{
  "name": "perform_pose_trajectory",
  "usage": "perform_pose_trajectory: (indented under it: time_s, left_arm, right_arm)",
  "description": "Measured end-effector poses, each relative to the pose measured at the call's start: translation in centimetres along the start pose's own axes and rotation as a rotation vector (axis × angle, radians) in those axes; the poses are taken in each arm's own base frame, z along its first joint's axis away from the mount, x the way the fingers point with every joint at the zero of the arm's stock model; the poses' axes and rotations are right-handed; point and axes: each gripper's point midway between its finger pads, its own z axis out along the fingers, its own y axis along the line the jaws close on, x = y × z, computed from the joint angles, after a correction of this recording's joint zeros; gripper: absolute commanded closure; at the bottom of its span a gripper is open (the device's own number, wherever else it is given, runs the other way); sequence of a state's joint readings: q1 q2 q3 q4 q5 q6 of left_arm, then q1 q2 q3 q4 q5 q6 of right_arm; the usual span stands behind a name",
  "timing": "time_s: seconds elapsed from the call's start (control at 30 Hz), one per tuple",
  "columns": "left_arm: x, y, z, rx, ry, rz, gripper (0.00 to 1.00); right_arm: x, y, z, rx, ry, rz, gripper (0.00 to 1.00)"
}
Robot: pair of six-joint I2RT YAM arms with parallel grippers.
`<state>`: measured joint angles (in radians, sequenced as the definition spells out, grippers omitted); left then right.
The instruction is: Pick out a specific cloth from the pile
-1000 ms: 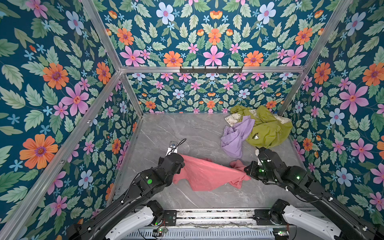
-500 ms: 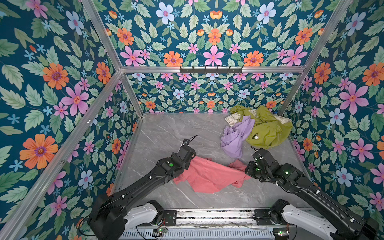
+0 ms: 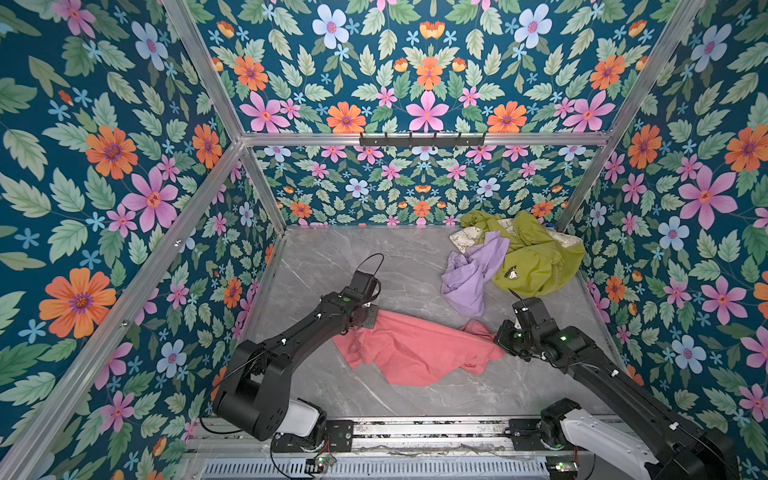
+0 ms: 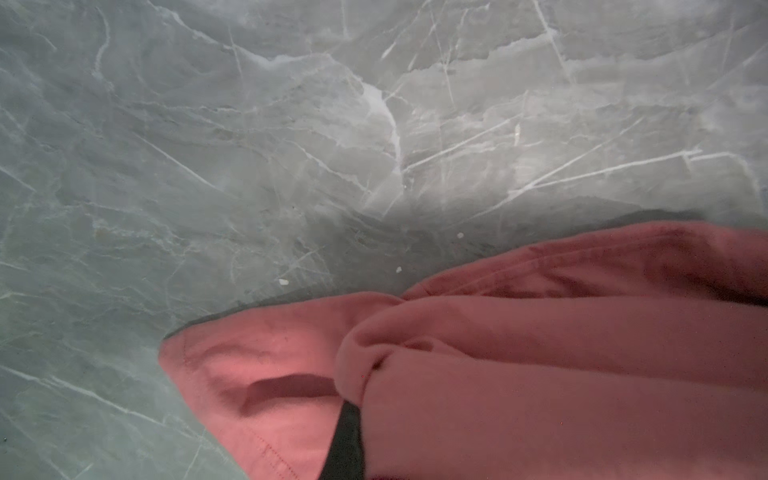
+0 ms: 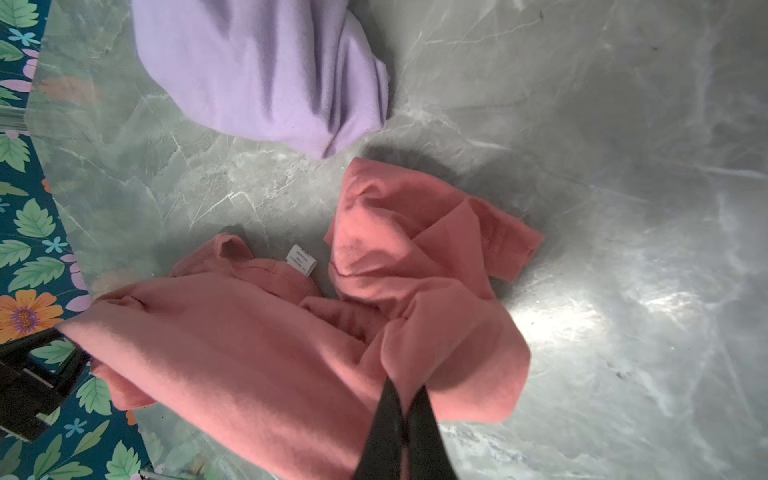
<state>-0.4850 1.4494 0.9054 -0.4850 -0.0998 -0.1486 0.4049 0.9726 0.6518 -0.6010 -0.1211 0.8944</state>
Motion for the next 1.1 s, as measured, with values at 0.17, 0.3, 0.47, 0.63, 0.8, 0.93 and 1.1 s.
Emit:
perform_pose_trajectory:
  time_s: [0.17, 0.3, 0.47, 0.63, 0.8, 0.93, 1.1]
  left_arm:
    - [-0.1, -0.2, 0.7, 0.011, 0.028, 0.026, 0.98]
    - [0.0, 0.5, 0.9, -0.013, 0.049, 0.041, 0.76]
    - [-0.4, 3.9, -0.5, -0.074, 0.014, -0.037, 0.58]
    - [-0.5, 5.8, -1.1, -0.112, -0.011, -0.087, 0.39]
    - [-0.5, 6.3, -1.3, -0.117, -0.031, -0.116, 0.38]
    - [-0.3, 6.6, -1.1, -0.122, -0.03, -0.124, 0.39]
    - [-0.2, 7.0, -1.2, -0.133, -0.033, -0.139, 0.39]
  right_arm:
    - [-0.4, -0.5, 1.3, 0.031, 0.022, -0.006, 1.0]
    - [-0.7, -0.9, 2.2, 0.039, 0.043, 0.011, 1.0]
    - [-0.5, -0.8, 2.8, 0.031, 0.072, 0.003, 1.0]
    - [-0.4, -1.1, 3.0, 0.033, 0.08, 0.0, 1.0]
    - [-0.4, -1.5, 3.1, 0.037, 0.082, 0.001, 1.0]
    - [-0.3, -1.8, 3.2, 0.044, 0.088, 0.004, 1.0]
    - [0.1, -2.5, 3.6, 0.064, 0.104, 0.016, 1.0]
